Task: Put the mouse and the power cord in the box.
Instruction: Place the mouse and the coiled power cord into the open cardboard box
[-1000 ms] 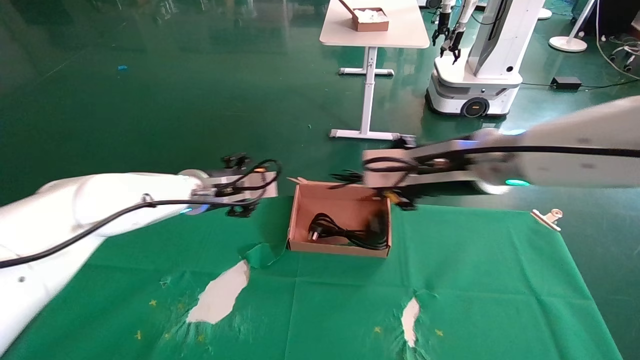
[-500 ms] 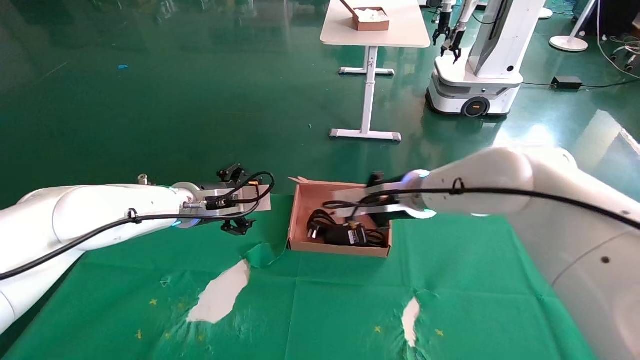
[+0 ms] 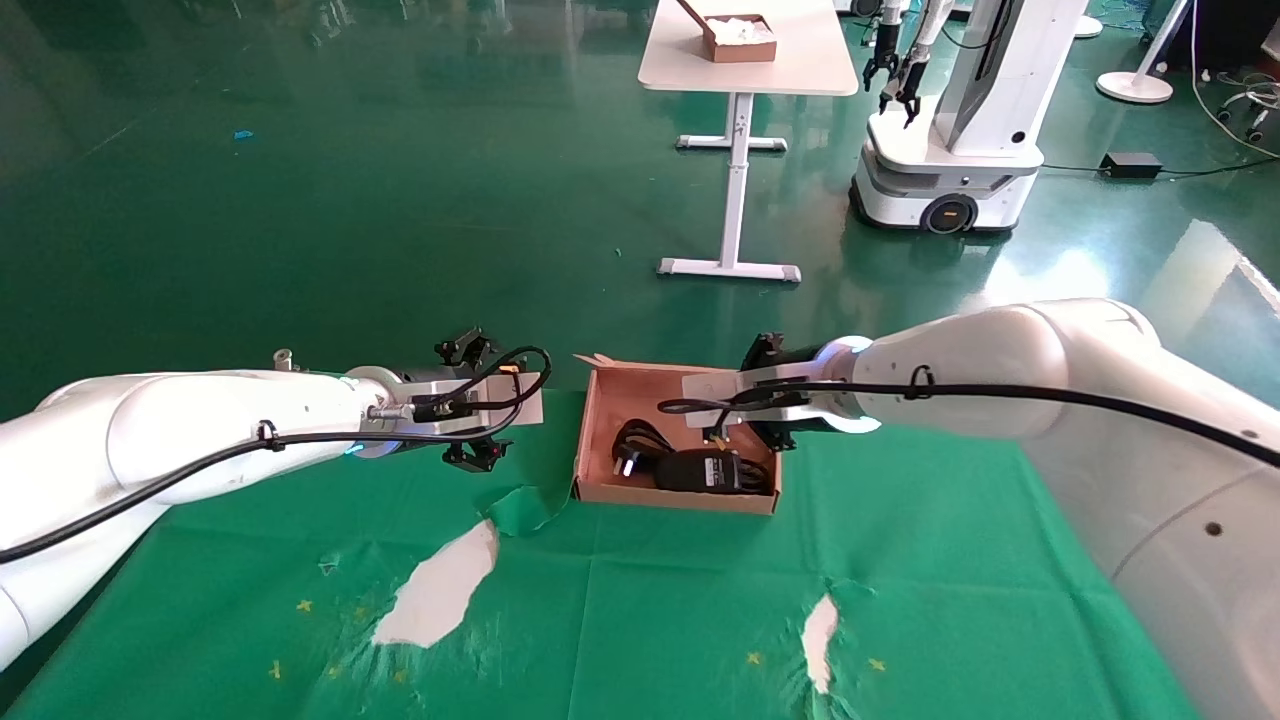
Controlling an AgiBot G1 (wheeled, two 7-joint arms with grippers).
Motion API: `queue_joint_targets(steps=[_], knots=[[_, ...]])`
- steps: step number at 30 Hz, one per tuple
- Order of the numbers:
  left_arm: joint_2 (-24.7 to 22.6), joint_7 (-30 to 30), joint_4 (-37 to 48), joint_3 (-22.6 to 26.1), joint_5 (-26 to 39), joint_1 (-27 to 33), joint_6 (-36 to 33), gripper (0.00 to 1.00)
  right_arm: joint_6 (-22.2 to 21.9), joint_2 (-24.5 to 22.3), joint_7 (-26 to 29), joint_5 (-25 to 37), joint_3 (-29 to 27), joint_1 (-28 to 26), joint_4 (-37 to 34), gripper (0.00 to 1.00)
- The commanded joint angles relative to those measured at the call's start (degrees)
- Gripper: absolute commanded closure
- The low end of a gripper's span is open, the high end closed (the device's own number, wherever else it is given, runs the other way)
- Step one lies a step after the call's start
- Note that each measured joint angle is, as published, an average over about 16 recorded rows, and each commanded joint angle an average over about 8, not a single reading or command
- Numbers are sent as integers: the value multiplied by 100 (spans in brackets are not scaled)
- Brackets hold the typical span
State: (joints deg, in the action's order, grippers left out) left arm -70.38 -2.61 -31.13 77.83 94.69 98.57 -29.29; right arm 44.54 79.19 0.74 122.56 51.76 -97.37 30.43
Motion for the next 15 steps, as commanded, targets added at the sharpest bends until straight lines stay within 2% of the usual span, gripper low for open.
queue_joint_targets(steps=[1, 8, 15], knots=[[-5, 6, 5, -4, -4, -1, 1, 0, 38, -8, -4, -4, -18, -3, 28, 0], [-15, 18, 18, -12, -15, -2, 1, 0, 185, -95, 10, -136, -111, 42, 169, 0], [-15, 18, 18, -11, -16, -2, 1, 0, 550, -495, 99, -873, -434, 370, 548, 0]])
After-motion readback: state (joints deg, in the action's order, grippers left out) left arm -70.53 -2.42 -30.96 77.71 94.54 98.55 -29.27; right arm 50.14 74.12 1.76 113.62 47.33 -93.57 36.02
